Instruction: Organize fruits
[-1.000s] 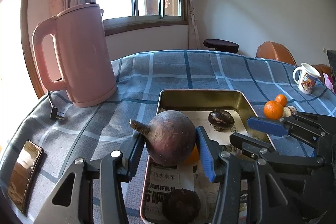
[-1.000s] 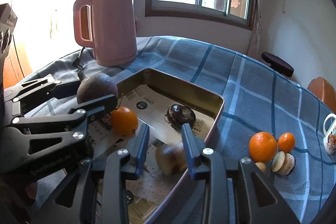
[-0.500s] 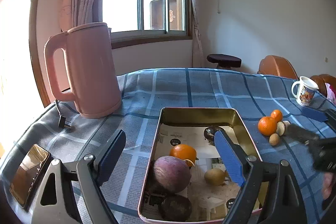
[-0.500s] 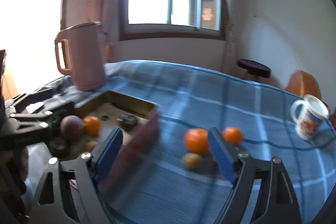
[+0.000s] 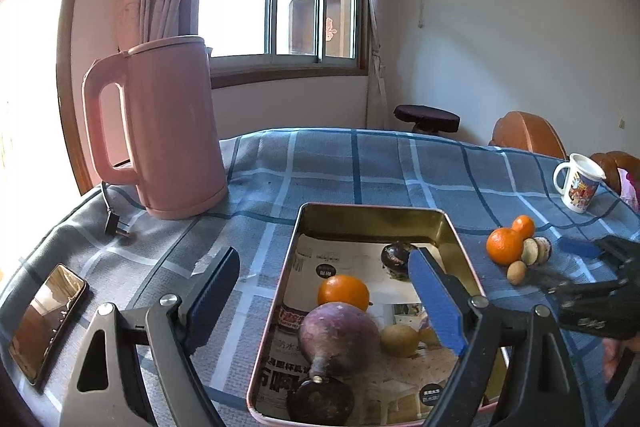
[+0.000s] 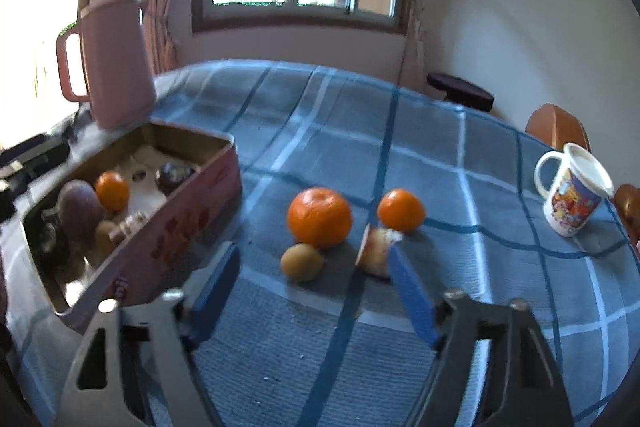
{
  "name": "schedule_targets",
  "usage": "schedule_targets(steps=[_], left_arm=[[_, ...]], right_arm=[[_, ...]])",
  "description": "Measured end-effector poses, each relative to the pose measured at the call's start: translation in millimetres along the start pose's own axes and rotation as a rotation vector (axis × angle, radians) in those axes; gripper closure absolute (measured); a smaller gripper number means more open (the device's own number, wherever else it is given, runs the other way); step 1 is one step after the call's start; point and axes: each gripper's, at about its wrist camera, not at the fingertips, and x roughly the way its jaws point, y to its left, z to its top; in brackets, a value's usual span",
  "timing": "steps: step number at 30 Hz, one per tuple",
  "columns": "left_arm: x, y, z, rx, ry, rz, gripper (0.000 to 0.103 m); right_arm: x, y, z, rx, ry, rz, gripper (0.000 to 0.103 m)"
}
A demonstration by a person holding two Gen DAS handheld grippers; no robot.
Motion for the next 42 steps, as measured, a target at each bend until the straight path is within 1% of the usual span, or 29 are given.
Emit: schedule_targets(steps=[1,3,5,7,8,9,12,14,16,19,23,25,29,31,36,38,41,42], left_arm=[[-1,-2,0,0.003,-0.001,-0.006,0.016],[-2,-6,2,0.013,-0.005,-0.014,0.016],[-3,-11,3,0.023,-0.007,-0.024,0.016],[-4,-18,4,0.033,-0.005,-0.040,0.016],[-4,-21,4,0.037,-0.004,-0.046,0.016],[-4,-25,5,0.042,-0.001,-0.056,0.016],[-5,-39,7,0.064,0.003,-0.082,0.016],[-5,-48,8,0.075,0.003,-0.102,0.016],[-5,-63,10,0.098,0.002,-0.123,0.016],[-4,-88,12,0.136,0.011,-0.170,0.016],[3,-125,12,0.191,0.035,-0.216,0.016],[11,-143,11,0.216,0.061,-0.231,0.016],[33,-172,9,0.235,0.134,-0.276,0.016],[45,-183,9,0.236,0.159,-0.267,0.016],[72,-194,11,0.214,0.220,-0.251,0.016],[74,-198,11,0.202,0.231,-0.264,0.016],[77,-206,9,0.212,0.235,-0.269,0.016],[81,-206,9,0.217,0.236,-0.256,0.016]], right_arm=[[5,1,-1,-0.003,0.017,0.003,0.042],[18,2,0,-0.002,0.075,0.015,0.046],[26,2,0,0.001,0.105,0.024,0.052],[31,0,1,0.005,0.124,0.037,0.062],[35,-1,1,0.009,0.167,0.041,0.068],[37,-2,2,0.016,0.177,0.057,0.072],[34,-3,1,0.018,0.171,0.072,0.073],[23,-6,-1,0.025,0.132,0.064,0.073],[11,-13,-4,0.026,0.093,0.024,0.073],[-5,-39,-11,0.079,0.041,-0.046,0.073],[-14,-71,-15,0.141,0.018,-0.119,0.073],[-15,-85,-16,0.157,0.015,-0.153,0.073],[-19,-102,-17,0.177,0.005,-0.185,0.073],[-19,-108,-18,0.188,0.002,-0.183,0.073],[-19,-113,-18,0.209,-0.006,-0.159,0.073],[-19,-114,-18,0.216,-0.009,-0.153,0.073],[-20,-116,-20,0.229,-0.011,-0.150,0.073],[-20,-116,-20,0.233,-0.012,-0.148,0.073]])
